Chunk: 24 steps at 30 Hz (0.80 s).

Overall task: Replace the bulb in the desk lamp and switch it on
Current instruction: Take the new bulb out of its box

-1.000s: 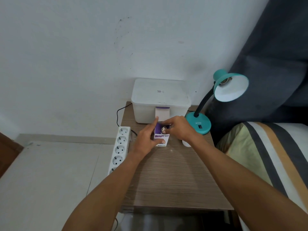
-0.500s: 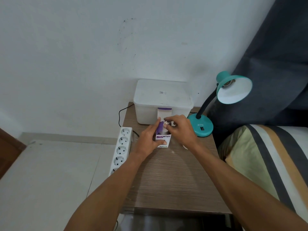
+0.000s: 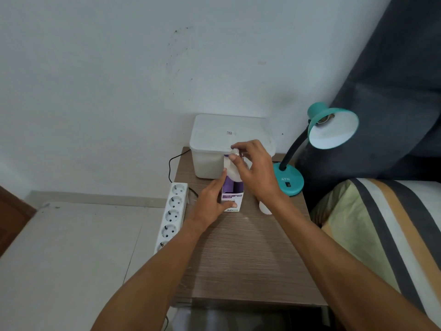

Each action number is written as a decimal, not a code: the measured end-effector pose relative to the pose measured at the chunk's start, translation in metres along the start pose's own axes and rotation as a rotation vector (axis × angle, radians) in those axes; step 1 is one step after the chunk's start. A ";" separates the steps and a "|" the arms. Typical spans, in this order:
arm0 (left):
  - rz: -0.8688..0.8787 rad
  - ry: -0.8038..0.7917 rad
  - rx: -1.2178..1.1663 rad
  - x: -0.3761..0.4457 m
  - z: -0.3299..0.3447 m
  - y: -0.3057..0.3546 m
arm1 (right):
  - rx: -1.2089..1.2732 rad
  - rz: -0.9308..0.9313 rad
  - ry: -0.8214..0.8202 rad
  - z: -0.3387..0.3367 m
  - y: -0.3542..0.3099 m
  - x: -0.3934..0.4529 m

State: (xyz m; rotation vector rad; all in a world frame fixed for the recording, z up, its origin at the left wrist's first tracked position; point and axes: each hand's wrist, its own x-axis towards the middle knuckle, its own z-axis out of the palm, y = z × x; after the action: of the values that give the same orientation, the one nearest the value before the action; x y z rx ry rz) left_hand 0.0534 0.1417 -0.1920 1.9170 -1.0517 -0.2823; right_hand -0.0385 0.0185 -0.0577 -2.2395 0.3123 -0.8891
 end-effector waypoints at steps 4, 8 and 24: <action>-0.011 0.000 0.015 -0.002 -0.001 0.002 | 0.001 0.048 0.009 -0.004 0.006 -0.002; -0.025 0.008 -0.003 -0.003 -0.002 0.004 | -0.123 0.151 0.007 -0.003 0.026 -0.015; -0.112 0.014 -0.065 -0.006 -0.002 0.010 | 0.198 0.593 0.001 0.014 0.059 -0.031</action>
State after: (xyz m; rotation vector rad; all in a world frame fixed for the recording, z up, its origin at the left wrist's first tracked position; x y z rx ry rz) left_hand 0.0453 0.1457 -0.1843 1.9195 -0.9166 -0.3623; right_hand -0.0497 -0.0031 -0.1210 -1.8085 0.8003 -0.5691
